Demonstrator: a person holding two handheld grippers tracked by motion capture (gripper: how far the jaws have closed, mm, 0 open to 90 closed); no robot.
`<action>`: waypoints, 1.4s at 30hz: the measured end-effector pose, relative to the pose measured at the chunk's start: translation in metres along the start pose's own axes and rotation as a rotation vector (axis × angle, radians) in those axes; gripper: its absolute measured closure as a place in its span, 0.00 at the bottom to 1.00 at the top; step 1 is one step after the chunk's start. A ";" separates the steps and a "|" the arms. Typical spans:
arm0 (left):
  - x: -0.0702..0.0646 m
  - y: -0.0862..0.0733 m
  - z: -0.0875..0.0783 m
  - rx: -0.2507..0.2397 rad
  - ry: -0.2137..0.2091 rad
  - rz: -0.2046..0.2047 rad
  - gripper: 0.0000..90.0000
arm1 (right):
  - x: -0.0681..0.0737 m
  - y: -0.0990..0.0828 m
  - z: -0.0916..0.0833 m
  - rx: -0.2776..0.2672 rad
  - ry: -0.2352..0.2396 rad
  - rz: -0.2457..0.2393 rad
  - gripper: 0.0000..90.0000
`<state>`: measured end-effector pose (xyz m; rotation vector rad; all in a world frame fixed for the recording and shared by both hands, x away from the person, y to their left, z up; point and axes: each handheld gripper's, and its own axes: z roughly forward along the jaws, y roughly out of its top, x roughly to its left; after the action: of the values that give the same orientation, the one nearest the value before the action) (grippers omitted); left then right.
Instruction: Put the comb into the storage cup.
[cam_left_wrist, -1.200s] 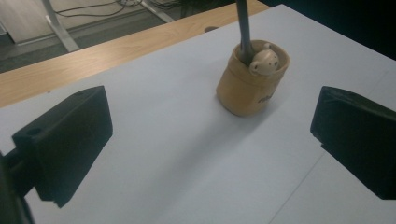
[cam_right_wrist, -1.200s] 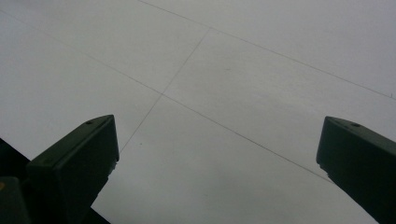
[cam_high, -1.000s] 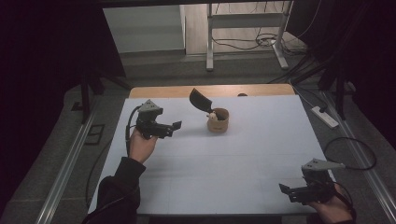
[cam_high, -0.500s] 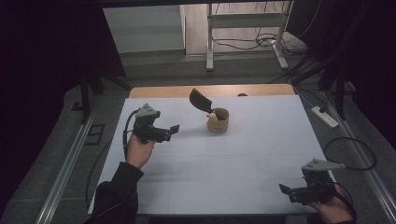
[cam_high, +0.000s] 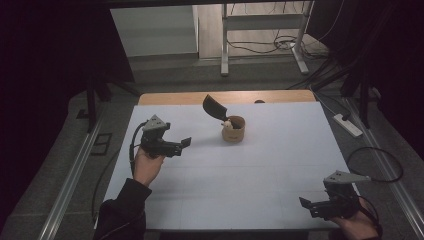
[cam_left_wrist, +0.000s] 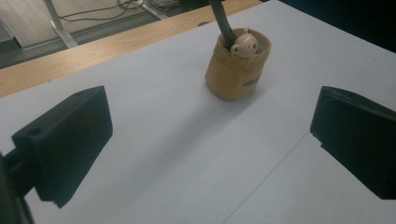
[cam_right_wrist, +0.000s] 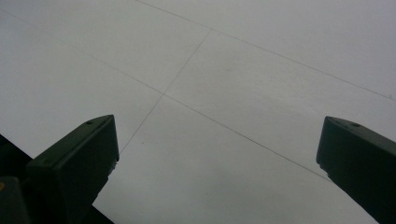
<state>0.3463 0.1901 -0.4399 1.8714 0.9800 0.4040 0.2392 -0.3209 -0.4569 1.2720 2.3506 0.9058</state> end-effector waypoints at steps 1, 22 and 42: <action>0.000 0.000 -0.001 -0.002 -0.004 -0.006 0.00 | 0.000 0.000 0.000 0.000 0.000 0.001 0.00; -0.008 -0.016 -0.021 0.004 -0.045 -0.043 0.00 | 0.000 0.000 -0.001 -0.003 0.001 0.004 0.00; -0.017 -0.030 -0.042 0.017 -0.056 -0.063 0.00 | 0.000 0.000 -0.001 -0.003 -0.001 -0.003 0.00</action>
<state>0.2948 0.2086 -0.4431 1.8523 1.0048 0.3044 0.2382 -0.3209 -0.4566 1.2669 2.3482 0.9073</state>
